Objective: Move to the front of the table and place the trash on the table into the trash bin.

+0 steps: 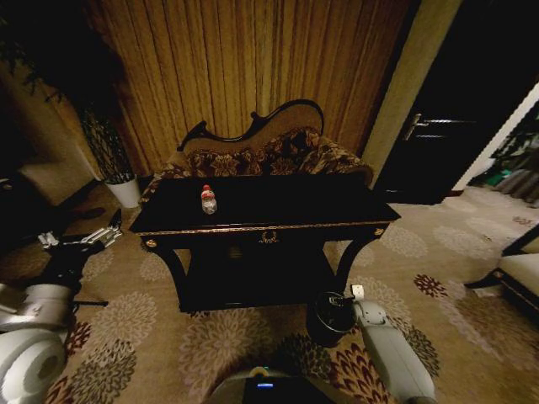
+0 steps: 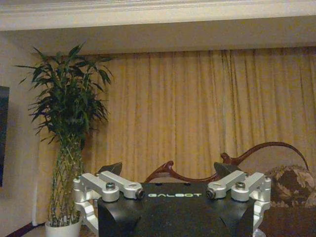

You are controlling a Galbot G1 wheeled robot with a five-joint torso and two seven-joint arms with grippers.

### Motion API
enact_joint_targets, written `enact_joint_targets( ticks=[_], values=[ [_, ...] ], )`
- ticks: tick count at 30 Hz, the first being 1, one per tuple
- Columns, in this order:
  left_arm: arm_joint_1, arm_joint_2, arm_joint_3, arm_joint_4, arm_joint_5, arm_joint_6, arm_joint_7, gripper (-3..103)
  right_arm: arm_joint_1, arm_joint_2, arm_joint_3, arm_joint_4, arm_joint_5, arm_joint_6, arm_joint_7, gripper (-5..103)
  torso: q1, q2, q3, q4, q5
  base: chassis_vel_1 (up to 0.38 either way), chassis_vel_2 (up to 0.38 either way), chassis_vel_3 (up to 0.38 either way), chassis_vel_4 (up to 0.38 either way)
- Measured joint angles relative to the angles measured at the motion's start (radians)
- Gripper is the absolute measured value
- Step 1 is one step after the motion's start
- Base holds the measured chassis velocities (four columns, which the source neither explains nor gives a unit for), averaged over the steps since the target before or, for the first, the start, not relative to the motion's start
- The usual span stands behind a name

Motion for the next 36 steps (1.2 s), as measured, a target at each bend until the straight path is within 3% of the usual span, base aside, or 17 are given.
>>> enact_joint_targets(
  ticks=[5, 6, 7, 8, 15, 22, 27, 36],
  values=[
    [-0.001, 0.004, -0.001, 0.0, -0.002, 0.0, -0.002, 100, -0.011, 0.004, 0.013, 0.03, 0.062, 0.087, 0.0, 100, 0.0, 0.0, 0.0, 0.0, 0.0, 0.0, 0.0, 0.0, 0.0],
    [-0.001, 0.004, -0.002, 0.0, -0.002, -0.001, -0.002, 100, -0.018, 0.005, 0.019, 0.048, 0.083, 0.145, 0.001, 100, 0.0, 0.0, 0.0, 0.0003, 0.0, 0.0, 0.0, 0.0, 0.0],
    [-0.001, 0.003, -0.002, 0.0, -0.003, -0.001, -0.002, 100, -0.038, 0.006, 0.028, 0.09, 0.118, 0.254, 0.002, 100, 0.0, 0.0, 0.0, 0.0002, 0.0001, 0.0, 0.0, 0.0, 0.0],
    [-0.001, 0.002, -0.001, 0.0, -0.004, -0.003, -0.002, 100, -0.052, 0.005, 0.036, 0.128, 0.13, 0.3, 0.004, 100, 0.0, 0.0, 0.0, 0.0, 0.0003, 0.0, 0.0, 0.0, 0.0],
    [0.0, -0.001, -0.009, 0.0, -0.021, -0.01, -0.008, 100, -0.157, -0.007, 0.113, 0.404, 0.134, 0.383, 0.007, 100, 0.0, 0.0, 0.0, -0.0001, -0.0003, 0.0, 0.0, 0.0, 0.0],
    [0.0, -0.009, -0.008, 0.0, -0.04, -0.009, -0.018, 100, -0.255, -0.023, 0.149, 0.745, 0.198, 0.358, 0.049, 100, 0.0, 0.0, 0.0, 0.0001, -0.0001, 0.0, 0.0, 0.0, 0.0],
    [0.004, -0.013, -0.013, 0.0, -0.045, -0.007, -0.021, 100, -0.263, -0.027, 0.134, 0.881, 0.204, 0.329, 0.068, 100, 0.0, 0.0, 0.0, 0.0001, -0.0002, 0.0, 0.0, 0.0, 0.0],
    [0.012, -0.016, -0.017, 0.0, -0.044, 0.011, -0.028, 100, -0.263, -0.04, 0.127, 0.979, 0.219, 0.273, 0.122, 100, 0.0, 0.0, 0.0, 0.0001, 0.0, 0.0, 0.0, 0.0, 0.0]
  ],
)
